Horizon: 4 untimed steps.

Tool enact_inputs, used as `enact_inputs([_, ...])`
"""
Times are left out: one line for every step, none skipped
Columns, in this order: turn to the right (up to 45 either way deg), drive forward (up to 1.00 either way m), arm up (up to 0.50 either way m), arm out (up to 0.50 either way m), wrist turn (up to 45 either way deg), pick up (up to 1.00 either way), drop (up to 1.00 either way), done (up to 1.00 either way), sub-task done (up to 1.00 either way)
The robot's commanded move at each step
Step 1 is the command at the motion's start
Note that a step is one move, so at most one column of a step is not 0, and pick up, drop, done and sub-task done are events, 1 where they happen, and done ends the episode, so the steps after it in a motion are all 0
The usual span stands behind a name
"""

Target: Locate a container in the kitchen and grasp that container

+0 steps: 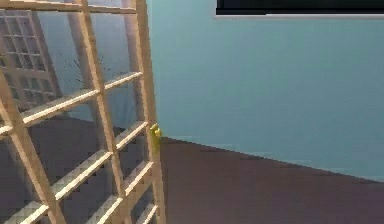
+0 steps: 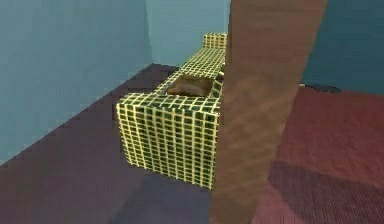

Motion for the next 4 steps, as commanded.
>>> enact_inputs([0.0, 0.25, 0.0, 0.0, 0.0, 0.0, 0.0, 0.0, 0.0])
enact_inputs([27.0, 0.0, 0.0, 0.0, 0.0, 0.0, 0.0, 0.0, 0.0])
enact_inputs([0.0, 0.8, 0.0, 0.0, 0.0, 0.0, 0.0, 0.0, 0.0])
enact_inputs([-45.0, 0.0, 0.0, 0.0, 0.0, 0.0, 0.0, 0.0, 0.0])
